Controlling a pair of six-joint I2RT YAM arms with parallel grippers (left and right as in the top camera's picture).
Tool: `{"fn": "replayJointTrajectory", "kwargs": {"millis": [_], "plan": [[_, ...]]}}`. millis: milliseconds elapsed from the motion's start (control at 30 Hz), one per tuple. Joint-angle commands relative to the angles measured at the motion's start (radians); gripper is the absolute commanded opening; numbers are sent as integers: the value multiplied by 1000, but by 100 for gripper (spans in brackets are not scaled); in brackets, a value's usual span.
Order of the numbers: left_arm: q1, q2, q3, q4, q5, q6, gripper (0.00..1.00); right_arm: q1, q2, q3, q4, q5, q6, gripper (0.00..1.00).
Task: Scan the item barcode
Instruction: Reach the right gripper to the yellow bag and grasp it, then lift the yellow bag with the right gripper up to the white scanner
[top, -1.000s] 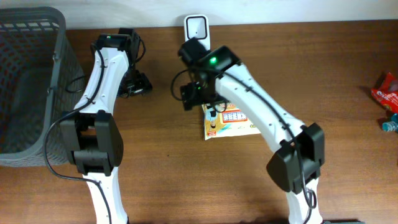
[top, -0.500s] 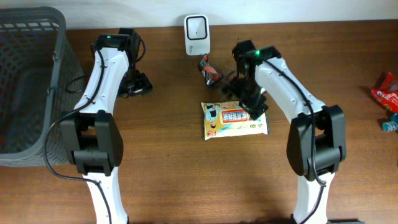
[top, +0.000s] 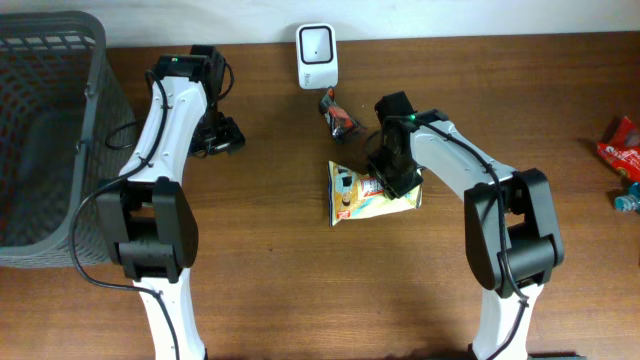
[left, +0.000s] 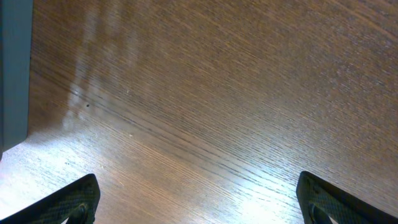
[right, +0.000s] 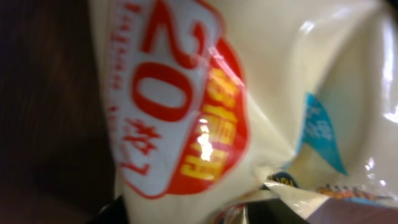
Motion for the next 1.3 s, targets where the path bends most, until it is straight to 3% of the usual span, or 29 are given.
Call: {"fn": "replayJointTrajectory", "kwargs": {"millis": [0, 100, 133, 167, 267, 300, 333, 367, 433, 533, 567, 633, 667, 767, 833, 967, 1067, 1267], "plan": [[1, -17, -8, -1, -11, -2, 99, 4, 22, 53, -32, -28, -232, 38], [1, -17, -8, -1, -12, -3, 99, 4, -10, 166, -103, -29, -437, 36], [1, -17, -8, -1, -12, -2, 99, 4, -19, 235, -151, -33, -557, 26], [1, -17, -8, -1, -12, -3, 99, 4, -20, 286, -193, -36, -624, 4], [1, -17, -8, -1, -12, -3, 99, 4, -20, 411, -309, -60, -782, 4], [1, -17, -8, -1, -12, -2, 99, 4, -20, 417, -345, -40, -782, 14], [1, -17, -8, -1, -12, -3, 99, 4, -16, 412, -382, -11, -769, 70], [1, -17, -8, -1, -12, -3, 99, 5, -14, 397, -401, -5, -748, 86], [1, -17, -8, -1, -12, -3, 99, 19, -7, 326, -394, -6, -697, 86], [1, -17, -8, -1, -12, -3, 99, 53, -6, 142, -214, -13, -568, 88], [1, -17, -8, -1, -11, -2, 99, 58, -6, 108, -176, -13, -540, 86], [1, -17, -8, -1, -12, -3, 99, 61, -6, 18, -77, -13, -475, 73], [1, -17, -8, -1, -12, -3, 99, 60, -6, -7, -43, -11, -474, 63], [1, -17, -8, -1, -11, -3, 99, 55, -7, -21, -26, 26, -475, 19], [1, -17, -8, -1, -12, -3, 99, 51, -9, 3, -37, 8, -498, 4], [1, -17, -8, -1, -12, -3, 99, 30, -9, 182, -170, -134, -732, 4], [1, -17, -8, -1, -11, -3, 99, -8, -9, 414, -340, -546, -1187, 4], [1, -17, -8, -1, -12, -3, 99, -50, -8, 451, -488, -1024, -1406, 4]]}}
